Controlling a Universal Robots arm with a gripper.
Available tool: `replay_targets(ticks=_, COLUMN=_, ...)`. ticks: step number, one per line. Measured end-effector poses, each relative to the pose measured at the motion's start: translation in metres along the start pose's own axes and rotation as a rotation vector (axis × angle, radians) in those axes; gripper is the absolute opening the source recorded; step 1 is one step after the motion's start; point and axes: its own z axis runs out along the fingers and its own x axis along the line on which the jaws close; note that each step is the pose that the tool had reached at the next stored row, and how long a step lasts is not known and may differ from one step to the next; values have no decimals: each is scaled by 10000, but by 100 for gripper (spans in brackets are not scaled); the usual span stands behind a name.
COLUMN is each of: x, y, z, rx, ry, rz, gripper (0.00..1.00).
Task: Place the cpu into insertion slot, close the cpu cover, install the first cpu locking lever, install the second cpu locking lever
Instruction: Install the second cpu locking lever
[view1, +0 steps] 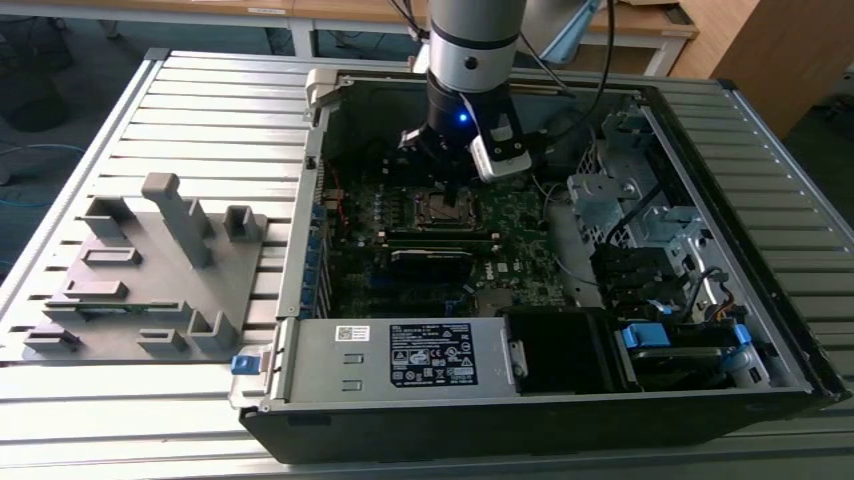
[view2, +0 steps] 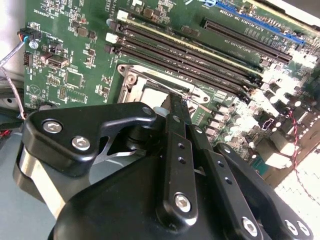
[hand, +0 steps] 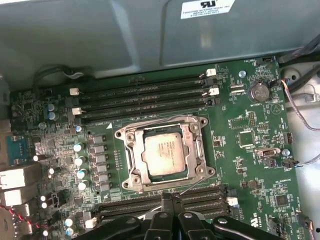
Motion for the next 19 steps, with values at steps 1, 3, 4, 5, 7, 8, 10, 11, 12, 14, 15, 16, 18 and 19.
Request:
replay_targets(ticks=1, x=0, y=-1, z=6, rx=18, ry=-1, rz=-29, gripper=11)
replay_targets(ticks=3, x=0, y=-2, z=22, rx=55, ry=-6, rz=-93, gripper=11)
replay_targets(ticks=4, x=0, y=-2, z=30, rx=70, ry=-7, rz=-120, gripper=11)
replay_targets(ticks=5, x=0, y=-4, z=38, rx=86, ry=-8, rz=-145, gripper=11)
replay_targets(ticks=7, x=0, y=-6, z=58, rx=101, ry=-11, rz=-184, gripper=11)
replay_targets(ticks=8, x=2, y=-8, z=67, rx=105, ry=-11, rz=-193, gripper=11)
replay_targets(ticks=10, x=17, y=-12, z=85, rx=110, ry=-12, rz=-198, gripper=11)
replay_targets(ticks=11, x=28, y=-16, z=93, rx=113, ry=-12, rz=-199, gripper=11)
replay_targets(ticks=12, x=39, y=-20, z=98, rx=120, ry=-12, rz=-199, gripper=11)
replay_targets(ticks=14, x=53, y=-27, z=103, rx=140, ry=-16, rz=-200, gripper=11)
replay_targets(ticks=15, x=57, y=-29, z=106, rx=148, ry=-18, rz=-202, gripper=11)
replay_targets(ticks=16, x=62, y=-31, z=109, rx=155, ry=-20, rz=-203, gripper=11)
replay_targets(ticks=18, x=70, y=-34, z=122, rx=157, ry=-22, rz=-221, gripper=11)
replay_targets(ticks=19, x=75, y=-36, z=129, rx=161, ry=-21, rz=-249, gripper=11)
